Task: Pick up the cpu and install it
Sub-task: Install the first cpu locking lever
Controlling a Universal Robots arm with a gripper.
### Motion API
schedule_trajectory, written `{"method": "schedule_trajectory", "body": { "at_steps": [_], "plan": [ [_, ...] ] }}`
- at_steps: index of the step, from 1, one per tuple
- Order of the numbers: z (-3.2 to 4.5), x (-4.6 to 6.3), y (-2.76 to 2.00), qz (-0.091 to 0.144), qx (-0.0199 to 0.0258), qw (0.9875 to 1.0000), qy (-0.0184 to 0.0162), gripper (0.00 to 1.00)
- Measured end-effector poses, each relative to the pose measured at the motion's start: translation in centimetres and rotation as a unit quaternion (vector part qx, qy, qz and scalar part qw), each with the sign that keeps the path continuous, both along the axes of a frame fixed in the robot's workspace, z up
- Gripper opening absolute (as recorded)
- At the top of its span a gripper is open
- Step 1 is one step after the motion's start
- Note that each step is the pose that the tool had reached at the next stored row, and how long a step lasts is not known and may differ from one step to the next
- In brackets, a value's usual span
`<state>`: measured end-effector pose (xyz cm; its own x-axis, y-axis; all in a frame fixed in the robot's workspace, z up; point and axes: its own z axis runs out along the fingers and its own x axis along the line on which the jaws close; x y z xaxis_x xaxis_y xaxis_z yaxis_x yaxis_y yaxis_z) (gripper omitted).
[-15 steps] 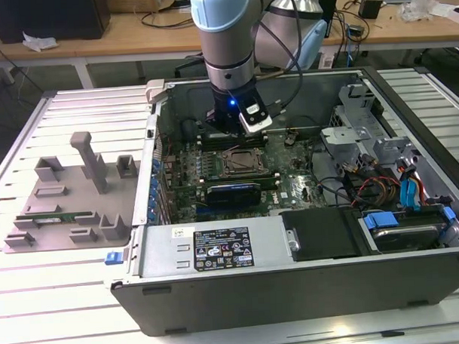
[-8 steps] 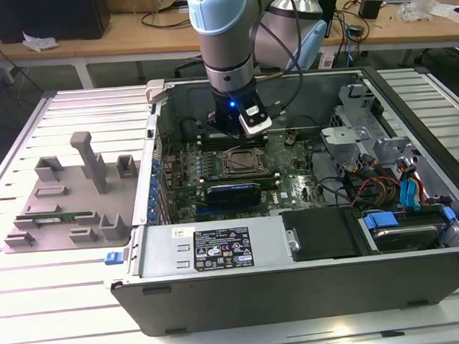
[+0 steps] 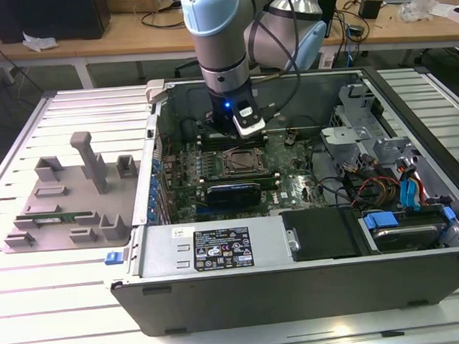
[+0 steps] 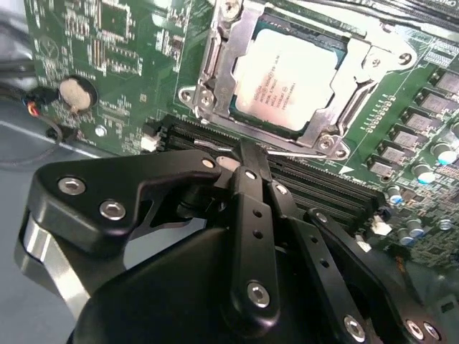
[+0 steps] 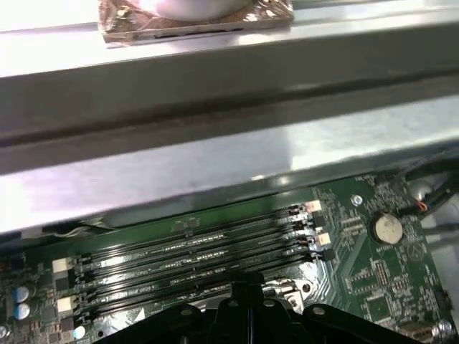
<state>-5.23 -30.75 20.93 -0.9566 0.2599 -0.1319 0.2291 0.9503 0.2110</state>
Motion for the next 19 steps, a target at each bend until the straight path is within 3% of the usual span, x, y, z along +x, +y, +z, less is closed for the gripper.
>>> {"method": "schedule_trajectory", "body": {
  "at_steps": [3, 8, 12, 17, 18, 19],
  "plan": [
    [-0.15, 0.00, 0.21, -0.016, 0.0000, 0.9999, 0.0000, 0.11],
    [-0.27, 0.00, 0.60, -0.024, 0.0000, 0.9997, -0.0002, 0.11],
    [-0.43, 0.00, 0.60, -0.026, 0.0002, 0.9996, -0.0063, 0.11],
    [-0.47, 0.00, 0.60, -0.027, 0.0011, 0.9996, -0.0071, 0.11],
    [-0.53, 0.00, 0.59, -0.027, 0.0016, 0.9996, -0.0086, 0.11],
    [-0.63, 0.00, 0.56, -0.027, 0.0018, 0.9996, -0.0128, 0.11]
  ]
}}
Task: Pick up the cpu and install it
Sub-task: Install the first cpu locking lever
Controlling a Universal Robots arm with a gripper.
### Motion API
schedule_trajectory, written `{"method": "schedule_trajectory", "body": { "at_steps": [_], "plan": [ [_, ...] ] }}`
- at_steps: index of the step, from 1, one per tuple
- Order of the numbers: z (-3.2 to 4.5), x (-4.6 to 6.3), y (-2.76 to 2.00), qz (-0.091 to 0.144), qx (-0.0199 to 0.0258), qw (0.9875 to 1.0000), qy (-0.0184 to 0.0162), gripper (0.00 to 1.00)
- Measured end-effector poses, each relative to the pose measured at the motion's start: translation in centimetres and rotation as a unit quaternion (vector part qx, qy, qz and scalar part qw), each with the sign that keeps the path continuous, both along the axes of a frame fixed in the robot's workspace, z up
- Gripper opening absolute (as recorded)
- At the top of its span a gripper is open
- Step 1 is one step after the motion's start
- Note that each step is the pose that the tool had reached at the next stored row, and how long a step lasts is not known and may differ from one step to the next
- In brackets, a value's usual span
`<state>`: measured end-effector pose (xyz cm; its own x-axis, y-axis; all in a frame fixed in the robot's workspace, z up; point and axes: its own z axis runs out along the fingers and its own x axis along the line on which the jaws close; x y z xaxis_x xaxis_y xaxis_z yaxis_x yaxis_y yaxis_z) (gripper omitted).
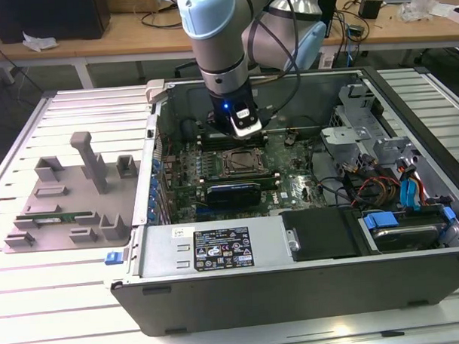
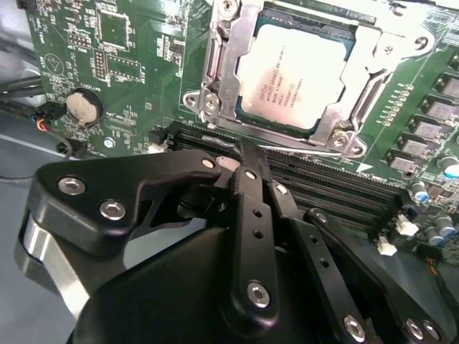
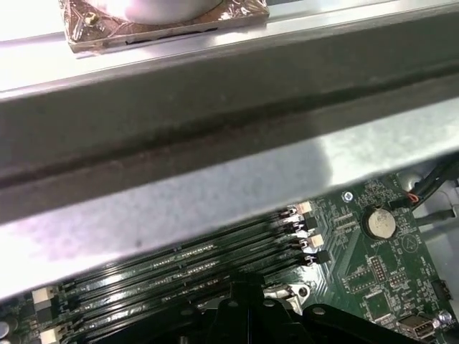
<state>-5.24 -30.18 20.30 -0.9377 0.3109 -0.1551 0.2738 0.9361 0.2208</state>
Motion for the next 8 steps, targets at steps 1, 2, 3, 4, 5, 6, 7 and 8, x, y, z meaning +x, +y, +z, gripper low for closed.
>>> {"method": "schedule_trajectory", "body": {
  "at_steps": [1, 2, 3, 4, 5, 6, 7, 8],
  "plan": [
    [-0.07, -0.01, -0.02, 0.000, -0.0001, 1.0000, -0.0020, 0.11],
    [-0.11, -0.04, -0.03, 0.000, 0.0000, 1.0000, -0.0031, 0.11],
    [-0.11, -0.35, -0.03, 0.000, 0.0019, 1.0000, -0.0038, 0.11],
    [-0.41, -0.54, -0.56, 0.000, 0.0061, 0.9998, -0.0169, 0.11],
    [-0.46, -0.54, -0.94, 0.000, 0.0063, 0.9998, -0.0180, 0.11],
    [-0.45, -0.54, -0.94, 0.000, 0.0062, 0.9998, -0.0180, 0.11],
    [-0.45, -0.54, -0.94, 0.000, 0.0062, 0.9998, -0.0180, 0.11],
    [-0.45, -0.54, -0.95, 0.000, 0.0062, 0.9998, -0.0180, 0.11]
  ]
}}
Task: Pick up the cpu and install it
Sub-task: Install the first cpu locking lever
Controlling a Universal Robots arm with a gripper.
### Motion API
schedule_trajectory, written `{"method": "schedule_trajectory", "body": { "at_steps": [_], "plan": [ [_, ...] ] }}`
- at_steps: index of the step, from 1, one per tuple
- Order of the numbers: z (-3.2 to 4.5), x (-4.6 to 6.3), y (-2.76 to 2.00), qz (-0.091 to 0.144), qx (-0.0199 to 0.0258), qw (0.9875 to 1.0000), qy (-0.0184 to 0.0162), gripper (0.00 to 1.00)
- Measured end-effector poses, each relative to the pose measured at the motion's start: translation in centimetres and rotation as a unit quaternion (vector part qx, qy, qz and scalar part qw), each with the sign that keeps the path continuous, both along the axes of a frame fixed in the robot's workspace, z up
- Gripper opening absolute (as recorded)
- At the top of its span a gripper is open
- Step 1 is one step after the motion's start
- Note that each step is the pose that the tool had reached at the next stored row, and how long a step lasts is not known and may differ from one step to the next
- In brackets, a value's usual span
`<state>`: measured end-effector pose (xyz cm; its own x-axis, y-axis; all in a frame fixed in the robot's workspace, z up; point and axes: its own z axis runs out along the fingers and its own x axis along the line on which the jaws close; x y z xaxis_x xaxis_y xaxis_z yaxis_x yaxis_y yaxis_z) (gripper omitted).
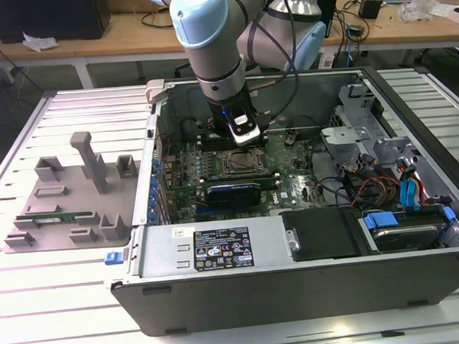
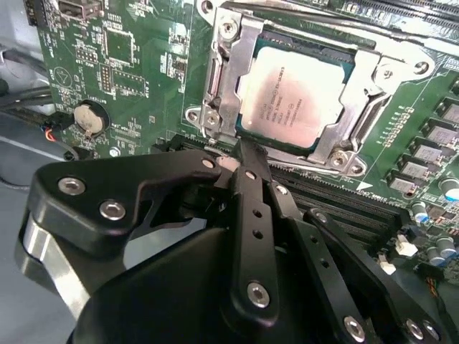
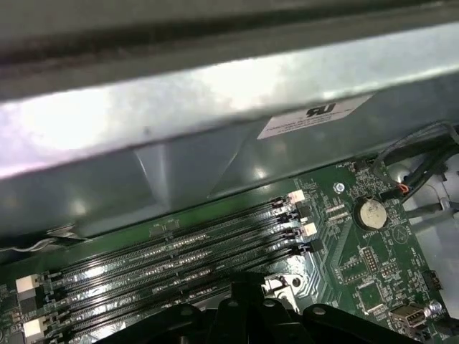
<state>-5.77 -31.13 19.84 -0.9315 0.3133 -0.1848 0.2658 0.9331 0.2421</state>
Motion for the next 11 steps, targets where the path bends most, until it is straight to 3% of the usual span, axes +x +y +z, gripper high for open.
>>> {"method": "schedule_trajectory", "body": {
  "at_steps": [3, 7, 11],
  "plan": [
    [0.05, 0.0, -0.01, -0.001, -0.0003, 1.0000, 0.0000, 0.11],
    [0.97, 0.0, -0.01, -0.009, -0.0011, 1.0000, 0.0000, 0.11],
    [1.20, 0.0, 0.07, -0.018, -0.0014, 0.9998, -0.0001, 0.11]
  ]
}}
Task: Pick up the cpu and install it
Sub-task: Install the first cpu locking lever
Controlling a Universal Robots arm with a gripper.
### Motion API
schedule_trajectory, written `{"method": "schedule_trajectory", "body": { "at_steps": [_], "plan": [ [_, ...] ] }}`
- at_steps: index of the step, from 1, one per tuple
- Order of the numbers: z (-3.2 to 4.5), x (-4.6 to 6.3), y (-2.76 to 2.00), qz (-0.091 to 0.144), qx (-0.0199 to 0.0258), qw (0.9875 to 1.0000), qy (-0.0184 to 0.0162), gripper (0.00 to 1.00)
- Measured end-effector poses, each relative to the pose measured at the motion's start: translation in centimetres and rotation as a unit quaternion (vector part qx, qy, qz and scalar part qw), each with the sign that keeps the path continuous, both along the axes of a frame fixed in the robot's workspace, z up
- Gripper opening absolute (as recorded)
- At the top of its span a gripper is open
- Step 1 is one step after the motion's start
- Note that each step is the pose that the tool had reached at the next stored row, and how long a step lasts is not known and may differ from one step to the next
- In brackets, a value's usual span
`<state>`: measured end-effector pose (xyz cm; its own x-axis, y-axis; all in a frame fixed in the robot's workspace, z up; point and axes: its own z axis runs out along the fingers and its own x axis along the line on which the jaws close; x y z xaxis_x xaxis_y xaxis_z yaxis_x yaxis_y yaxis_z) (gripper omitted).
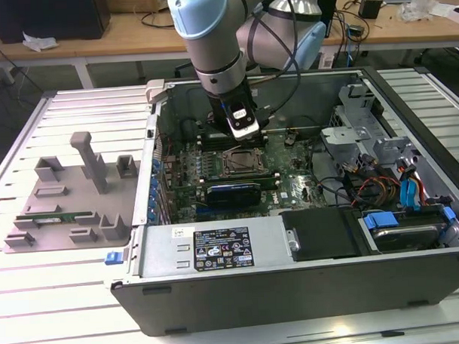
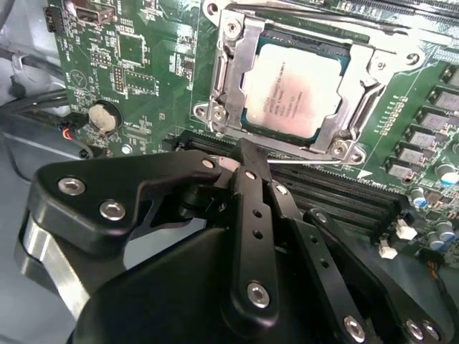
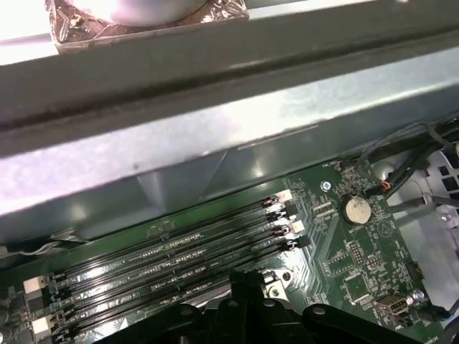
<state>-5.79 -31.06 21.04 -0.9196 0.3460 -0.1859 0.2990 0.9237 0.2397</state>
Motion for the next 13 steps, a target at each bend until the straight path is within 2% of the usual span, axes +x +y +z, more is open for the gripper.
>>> {"method": "schedule_trajectory", "body": {
  "at_steps": [8, 13],
  "plan": [
    [-0.01, -0.45, 0.93, -0.006, 0.0001, 1.0000, -0.0003, 0.11],
    [-0.24, -0.69, 1.03, -0.006, 0.0001, 1.0000, -0.0016, 0.11]
  ]
}}
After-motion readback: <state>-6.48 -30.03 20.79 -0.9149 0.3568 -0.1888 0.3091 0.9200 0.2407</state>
